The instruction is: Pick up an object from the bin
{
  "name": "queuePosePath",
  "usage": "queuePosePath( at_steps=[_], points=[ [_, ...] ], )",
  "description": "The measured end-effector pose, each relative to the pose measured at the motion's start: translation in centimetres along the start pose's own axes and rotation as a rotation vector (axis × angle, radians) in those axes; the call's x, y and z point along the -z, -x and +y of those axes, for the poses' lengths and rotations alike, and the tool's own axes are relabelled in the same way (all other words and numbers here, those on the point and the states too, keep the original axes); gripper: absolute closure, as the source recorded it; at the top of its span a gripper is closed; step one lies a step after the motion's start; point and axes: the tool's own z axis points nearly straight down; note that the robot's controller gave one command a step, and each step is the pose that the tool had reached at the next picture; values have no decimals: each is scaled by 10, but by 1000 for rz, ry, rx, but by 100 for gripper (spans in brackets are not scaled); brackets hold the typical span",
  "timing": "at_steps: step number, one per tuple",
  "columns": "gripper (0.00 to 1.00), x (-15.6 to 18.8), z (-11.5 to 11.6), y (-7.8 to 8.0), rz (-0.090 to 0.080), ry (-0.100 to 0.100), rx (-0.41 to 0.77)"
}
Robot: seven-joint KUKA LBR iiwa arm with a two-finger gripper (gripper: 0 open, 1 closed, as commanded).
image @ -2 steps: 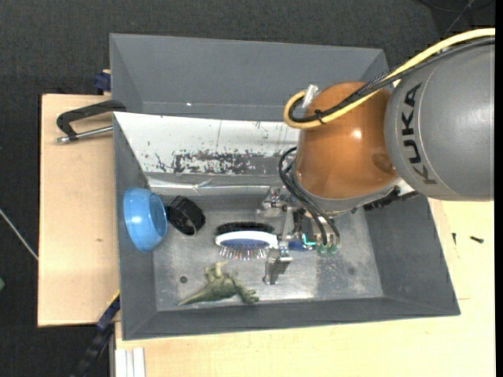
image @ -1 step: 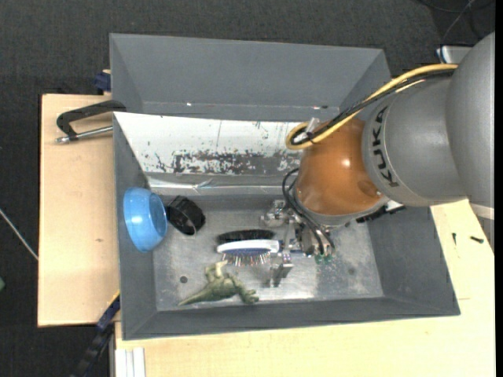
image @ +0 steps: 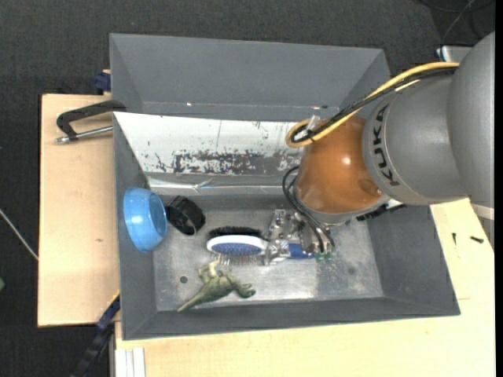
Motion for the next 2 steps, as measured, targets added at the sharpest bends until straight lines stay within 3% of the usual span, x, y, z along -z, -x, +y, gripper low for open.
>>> queuePosePath(
  at_steps=[1,2],
  points=[
    [100,118,5,-22,0,0,-50],
    [100,261,23,-11,-1,0,354]
  ],
)
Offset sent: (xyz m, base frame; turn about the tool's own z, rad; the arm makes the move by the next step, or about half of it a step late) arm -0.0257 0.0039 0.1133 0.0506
